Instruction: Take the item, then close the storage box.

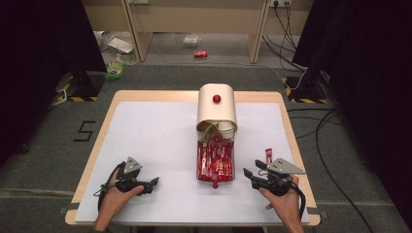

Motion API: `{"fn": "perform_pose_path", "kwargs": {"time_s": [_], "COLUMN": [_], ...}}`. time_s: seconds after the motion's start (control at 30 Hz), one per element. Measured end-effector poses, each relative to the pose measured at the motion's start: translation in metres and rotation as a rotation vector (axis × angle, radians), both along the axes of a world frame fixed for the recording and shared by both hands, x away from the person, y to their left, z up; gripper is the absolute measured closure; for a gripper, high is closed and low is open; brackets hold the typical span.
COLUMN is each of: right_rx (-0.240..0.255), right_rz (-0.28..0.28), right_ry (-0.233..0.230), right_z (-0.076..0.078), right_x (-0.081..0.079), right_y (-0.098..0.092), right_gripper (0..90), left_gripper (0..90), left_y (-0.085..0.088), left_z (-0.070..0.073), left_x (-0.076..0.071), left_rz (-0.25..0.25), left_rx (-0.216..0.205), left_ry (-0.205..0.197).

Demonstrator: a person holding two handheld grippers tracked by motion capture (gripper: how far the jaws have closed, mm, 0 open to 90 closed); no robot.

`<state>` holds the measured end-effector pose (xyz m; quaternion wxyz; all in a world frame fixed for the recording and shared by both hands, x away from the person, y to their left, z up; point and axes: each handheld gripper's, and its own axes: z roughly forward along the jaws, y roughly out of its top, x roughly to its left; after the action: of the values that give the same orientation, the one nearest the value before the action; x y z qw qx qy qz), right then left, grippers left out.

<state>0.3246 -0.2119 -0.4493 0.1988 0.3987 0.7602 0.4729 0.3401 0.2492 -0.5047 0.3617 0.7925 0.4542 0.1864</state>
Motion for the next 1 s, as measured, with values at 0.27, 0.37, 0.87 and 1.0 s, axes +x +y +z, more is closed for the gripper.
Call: {"fn": "perform_pose_path", "kwargs": {"time_s": [0.27,0.37,0.87,1.0], "right_rx": [0.005,0.007,-0.008,-0.009], "right_rz": [0.022,0.029,0.073,0.087], "right_ry": [0.002,0.004,0.018,0.024], "right_z": [-0.001,-0.002,-0.009,-0.011], "right_x": [-0.006,-0.011,-0.026,-0.028], "right_y": [0.005,0.006,0.013,0.015], "right_gripper": [41.4,41.1,38.6,37.2], "left_gripper": [7.7,7.7,7.8,7.8], "left_y": [0.0,0.0,0.0,0.0], "left_z": [0.0,0.0,0.0,0.0], "left_x": [0.0,0.0,0.0,0.0], "left_rz": [-0.002,-0.002,0.0,0.0], "left_rx": [0.003,0.003,0.0,-0.001], "left_ry": [0.001,0.0,0.0,0.0]}}
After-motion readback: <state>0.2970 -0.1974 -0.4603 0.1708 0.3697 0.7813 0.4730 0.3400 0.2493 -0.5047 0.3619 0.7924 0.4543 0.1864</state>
